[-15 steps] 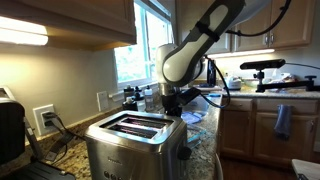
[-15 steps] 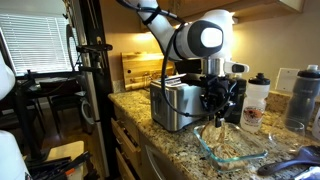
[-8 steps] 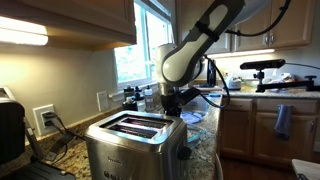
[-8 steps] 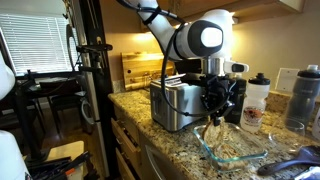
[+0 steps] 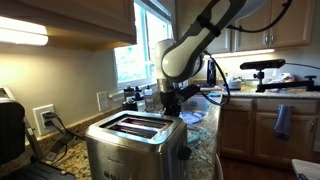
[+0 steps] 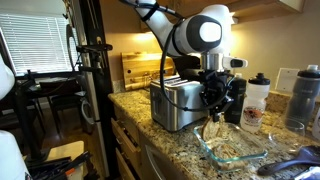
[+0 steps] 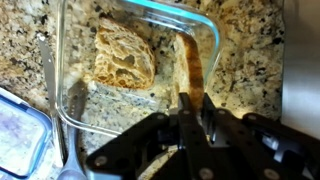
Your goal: Put one slice of bread in the bread toaster
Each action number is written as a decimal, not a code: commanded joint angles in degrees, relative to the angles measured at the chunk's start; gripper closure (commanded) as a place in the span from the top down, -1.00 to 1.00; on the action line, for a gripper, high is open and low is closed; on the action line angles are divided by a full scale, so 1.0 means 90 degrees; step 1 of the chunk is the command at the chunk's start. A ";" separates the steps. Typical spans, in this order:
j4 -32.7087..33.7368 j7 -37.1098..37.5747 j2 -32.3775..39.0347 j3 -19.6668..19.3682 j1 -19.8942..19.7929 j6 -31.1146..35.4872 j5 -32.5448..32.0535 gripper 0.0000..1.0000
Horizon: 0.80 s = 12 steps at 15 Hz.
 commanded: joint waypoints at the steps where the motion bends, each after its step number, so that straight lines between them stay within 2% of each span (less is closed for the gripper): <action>1: -0.0369 0.0077 -0.0679 -0.0040 0.0110 -0.0268 -0.0055 -0.85; 12: -0.0905 0.0068 -0.2080 0.0107 0.0126 -0.0691 -0.0162 -0.86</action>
